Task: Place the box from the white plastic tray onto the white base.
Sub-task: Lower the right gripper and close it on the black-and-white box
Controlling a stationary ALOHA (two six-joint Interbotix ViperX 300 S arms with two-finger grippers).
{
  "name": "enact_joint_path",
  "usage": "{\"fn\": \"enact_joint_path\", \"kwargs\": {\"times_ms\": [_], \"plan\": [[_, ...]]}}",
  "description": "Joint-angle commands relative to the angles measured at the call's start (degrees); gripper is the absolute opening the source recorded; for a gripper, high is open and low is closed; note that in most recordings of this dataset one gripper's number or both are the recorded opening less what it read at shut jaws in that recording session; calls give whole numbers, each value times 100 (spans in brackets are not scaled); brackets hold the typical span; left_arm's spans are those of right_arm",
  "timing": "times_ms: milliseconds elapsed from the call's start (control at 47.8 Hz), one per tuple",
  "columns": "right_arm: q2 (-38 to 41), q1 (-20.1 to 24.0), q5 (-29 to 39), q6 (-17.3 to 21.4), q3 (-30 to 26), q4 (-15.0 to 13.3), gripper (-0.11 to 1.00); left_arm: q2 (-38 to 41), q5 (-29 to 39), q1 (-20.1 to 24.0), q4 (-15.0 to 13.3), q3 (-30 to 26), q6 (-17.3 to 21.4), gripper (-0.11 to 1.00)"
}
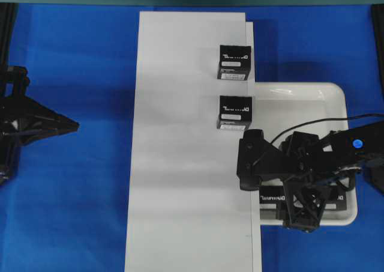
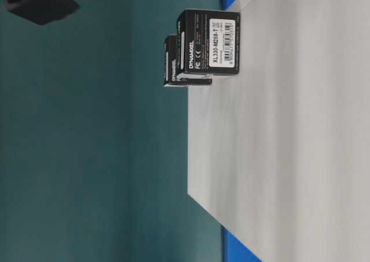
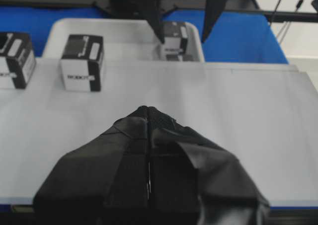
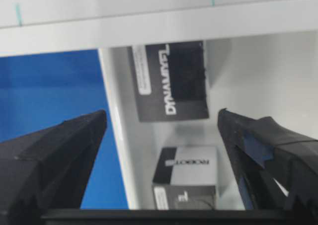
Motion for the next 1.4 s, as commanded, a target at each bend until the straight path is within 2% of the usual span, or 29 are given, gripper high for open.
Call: {"fn": "enact_joint_path", "kwargs": {"times_ms": [0, 209, 732, 1003, 1296, 1380], "plan": [[141, 18, -211, -9, 62, 26, 100, 44, -44, 0, 9, -149, -18, -7], [264, 26, -598, -9, 264, 26, 100, 35, -53, 9, 9, -149, -26, -7], [659, 141, -826, -18, 369, -18, 100, 44, -53, 9, 9, -149, -35, -7], [853, 132, -1301, 0, 510, -79, 100, 44, -53, 9, 9, -149, -26, -7], [870, 105, -1318, 62, 527, -53, 100, 44, -53, 9, 9, -149, -26, -7], [870, 105, -1283, 62, 536, -53, 96, 35, -44, 9, 9, -149, -26, -7]]}}
